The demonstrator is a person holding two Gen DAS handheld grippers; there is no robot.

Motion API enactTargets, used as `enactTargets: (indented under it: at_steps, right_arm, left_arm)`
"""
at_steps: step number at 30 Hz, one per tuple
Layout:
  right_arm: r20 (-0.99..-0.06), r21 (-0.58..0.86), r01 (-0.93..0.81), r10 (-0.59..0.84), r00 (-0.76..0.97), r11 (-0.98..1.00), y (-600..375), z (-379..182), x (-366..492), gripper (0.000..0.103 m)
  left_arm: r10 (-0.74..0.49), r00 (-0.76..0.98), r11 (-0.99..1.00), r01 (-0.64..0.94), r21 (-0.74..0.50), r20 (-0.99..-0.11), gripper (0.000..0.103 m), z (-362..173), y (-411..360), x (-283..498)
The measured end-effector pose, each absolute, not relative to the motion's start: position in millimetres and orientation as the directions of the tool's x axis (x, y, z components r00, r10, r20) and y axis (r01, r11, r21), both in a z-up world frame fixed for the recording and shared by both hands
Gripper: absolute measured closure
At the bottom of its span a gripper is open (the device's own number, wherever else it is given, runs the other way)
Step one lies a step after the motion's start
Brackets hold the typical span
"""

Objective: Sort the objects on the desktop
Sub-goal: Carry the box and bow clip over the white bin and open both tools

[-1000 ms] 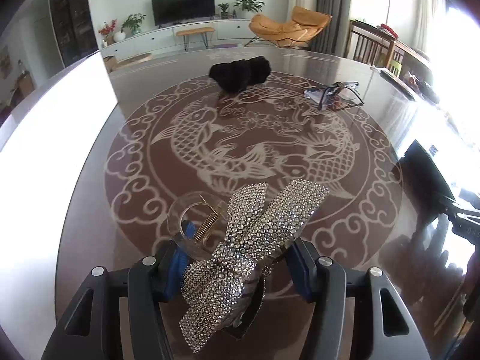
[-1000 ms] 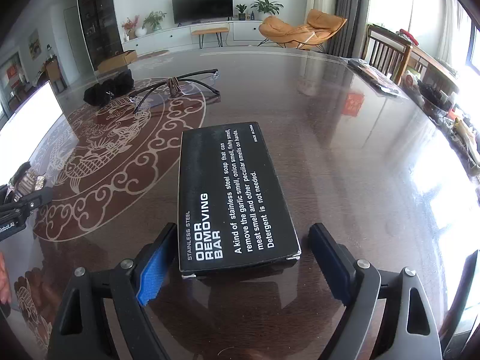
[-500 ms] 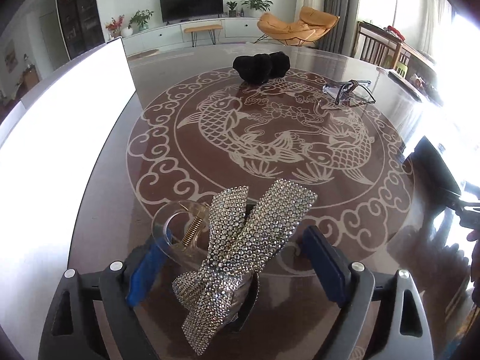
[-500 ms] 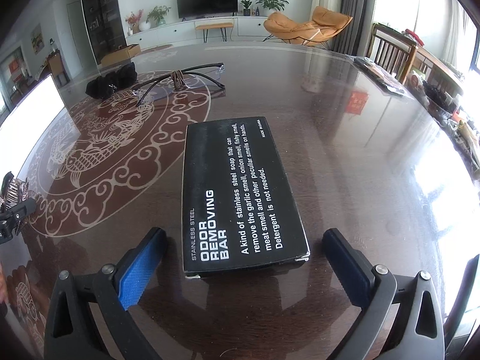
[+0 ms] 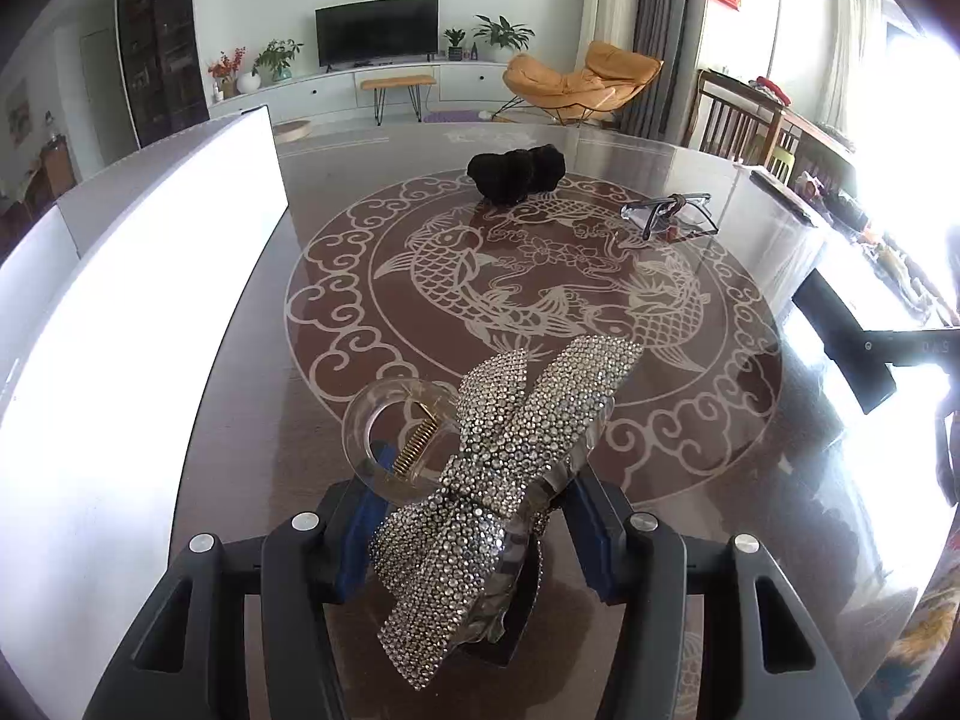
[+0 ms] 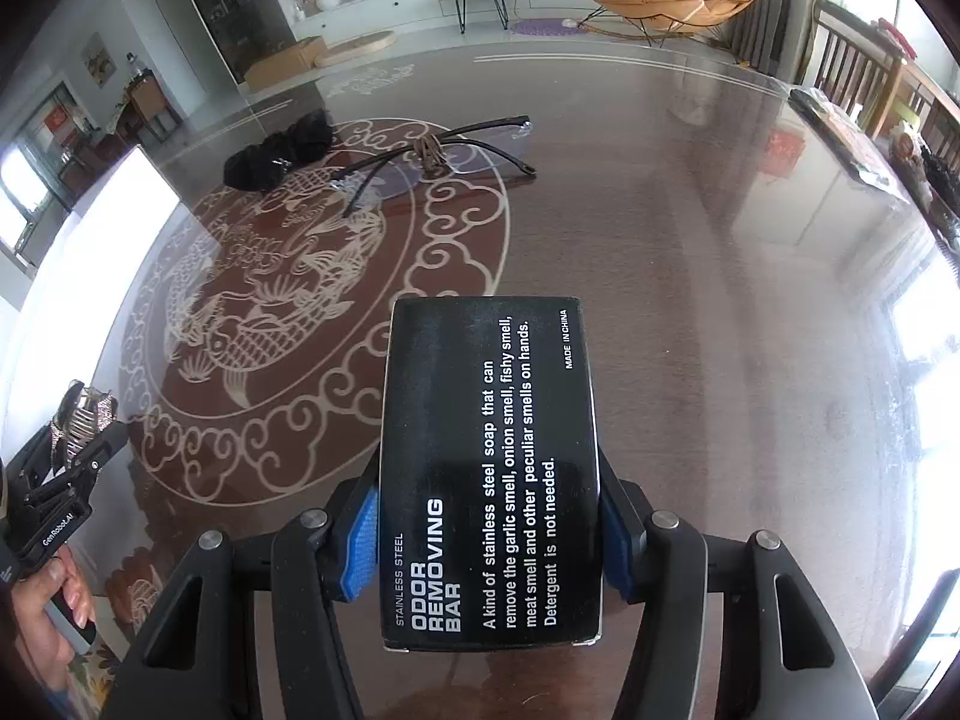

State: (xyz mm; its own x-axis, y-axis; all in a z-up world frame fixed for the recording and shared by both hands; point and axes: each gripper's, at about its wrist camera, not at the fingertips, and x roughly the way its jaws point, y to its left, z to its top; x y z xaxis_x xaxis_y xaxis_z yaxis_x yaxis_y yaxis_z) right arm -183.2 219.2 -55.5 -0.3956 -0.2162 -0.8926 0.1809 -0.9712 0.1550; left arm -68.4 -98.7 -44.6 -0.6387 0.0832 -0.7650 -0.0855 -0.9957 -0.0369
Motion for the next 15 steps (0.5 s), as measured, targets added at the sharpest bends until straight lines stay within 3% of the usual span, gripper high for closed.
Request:
enactTargets:
  at_steps: [15]
  right_arm:
    - [-0.768,0.349,0.388,-0.497,-0.403,-0.853,100.0,36.3,-147.1,0.044]
  left_arm:
    - [0.195,-0.77,-0.968,-0.05,-0.247,-0.607,0.048,71.6,-181.2,-6.7]
